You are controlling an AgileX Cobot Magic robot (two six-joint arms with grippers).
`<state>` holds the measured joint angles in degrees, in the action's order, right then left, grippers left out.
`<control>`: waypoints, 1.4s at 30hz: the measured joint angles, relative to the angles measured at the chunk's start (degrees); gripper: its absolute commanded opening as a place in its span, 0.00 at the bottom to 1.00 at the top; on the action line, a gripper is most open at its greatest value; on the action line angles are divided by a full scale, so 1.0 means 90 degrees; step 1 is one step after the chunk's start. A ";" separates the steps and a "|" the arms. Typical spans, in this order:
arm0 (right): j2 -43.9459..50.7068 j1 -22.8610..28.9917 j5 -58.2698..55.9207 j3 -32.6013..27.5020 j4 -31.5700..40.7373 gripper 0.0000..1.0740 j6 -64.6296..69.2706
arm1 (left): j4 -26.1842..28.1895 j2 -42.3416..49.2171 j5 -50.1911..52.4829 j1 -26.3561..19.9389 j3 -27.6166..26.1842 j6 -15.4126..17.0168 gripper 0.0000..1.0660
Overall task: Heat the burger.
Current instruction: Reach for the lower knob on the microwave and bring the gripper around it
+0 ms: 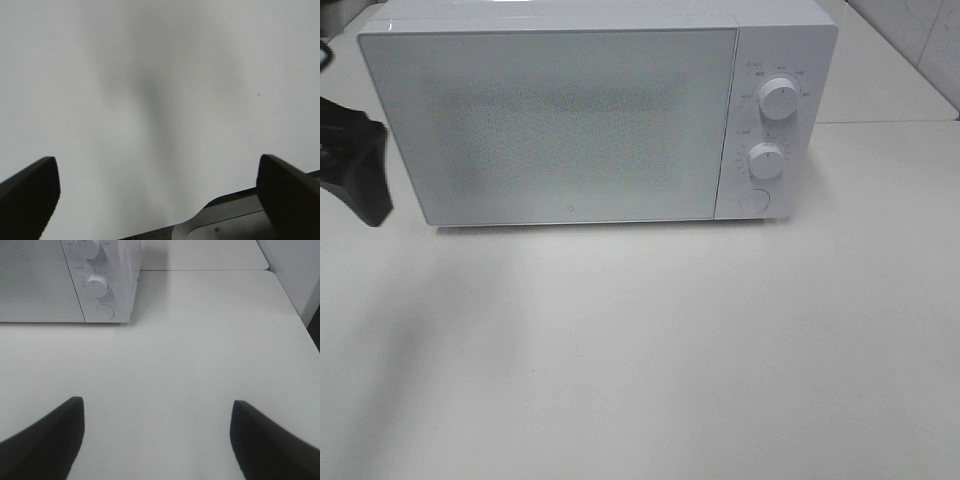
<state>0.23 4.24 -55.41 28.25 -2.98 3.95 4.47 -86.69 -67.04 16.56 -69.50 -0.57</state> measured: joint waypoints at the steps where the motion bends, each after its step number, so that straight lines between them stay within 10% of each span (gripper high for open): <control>1: 0.0000 0.0000 0.0000 0.0000 0.0000 0.67 0.0000 | 0.0140 0.0204 -0.0159 -0.0471 0.0000 -0.0089 0.94; 10: 0.0000 0.0000 0.0000 0.0000 0.0000 0.67 0.0000 | 0.0560 0.1146 -0.0229 -0.1706 0.0057 -0.0108 0.94; 42: 0.0000 0.0000 0.0000 0.0000 0.0000 0.67 0.0000 | 0.0331 0.5176 0.0668 -0.1763 0.4335 -0.0134 0.94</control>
<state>0.23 4.24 -55.41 28.25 -2.98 3.95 7.45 -40.11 -61.02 0.69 -30.48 -1.78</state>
